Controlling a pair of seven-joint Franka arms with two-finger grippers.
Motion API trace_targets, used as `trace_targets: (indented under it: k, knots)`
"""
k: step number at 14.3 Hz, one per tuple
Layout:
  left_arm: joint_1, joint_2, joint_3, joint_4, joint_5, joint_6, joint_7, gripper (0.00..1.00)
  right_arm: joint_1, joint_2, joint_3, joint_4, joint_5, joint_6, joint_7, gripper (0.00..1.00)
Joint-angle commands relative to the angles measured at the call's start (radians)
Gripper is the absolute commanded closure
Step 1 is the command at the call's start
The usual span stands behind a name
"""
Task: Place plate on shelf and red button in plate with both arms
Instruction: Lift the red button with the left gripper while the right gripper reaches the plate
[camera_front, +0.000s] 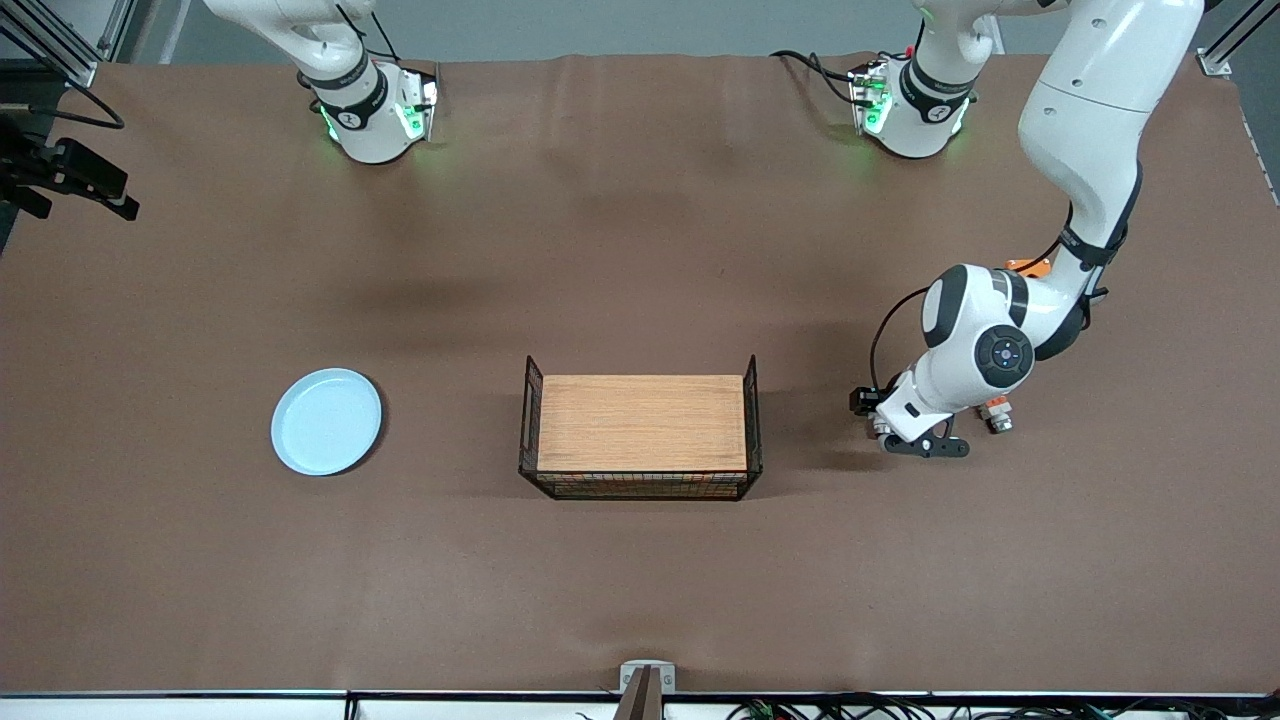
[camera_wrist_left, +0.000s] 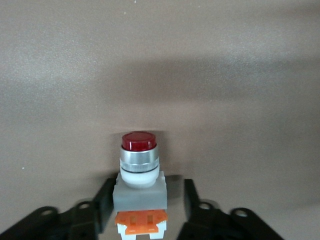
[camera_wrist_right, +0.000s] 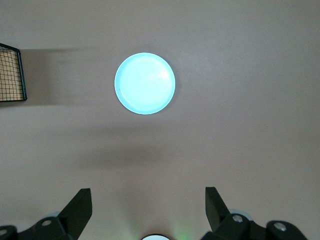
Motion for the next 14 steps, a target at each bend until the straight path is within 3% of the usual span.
trace_targets:
  k: [1, 3, 8, 11, 14]
  knots:
    - [0.002, -0.005, 0.002, -0.010, 0.016, 0.018, 0.004, 0.64, -0.013, -0.026, 0.004, -0.019, 0.000, -0.001, -0.012, 0.00]
    - [0.003, -0.006, 0.002, -0.008, 0.016, 0.018, 0.001, 0.69, -0.013, -0.026, 0.004, -0.019, 0.000, -0.002, -0.014, 0.00]
    - [0.010, -0.081, 0.001, 0.012, 0.015, -0.035, -0.004, 0.69, -0.013, -0.026, 0.004, -0.016, 0.000, -0.010, -0.009, 0.00]
    - [0.016, -0.175, 0.001, 0.070, 0.004, -0.170, -0.004, 0.69, -0.010, -0.026, 0.006, -0.015, 0.000, -0.009, -0.011, 0.00]
    - [0.016, -0.228, 0.001, 0.205, -0.002, -0.372, -0.040, 0.69, -0.014, -0.024, 0.002, -0.016, 0.000, -0.016, -0.012, 0.00]
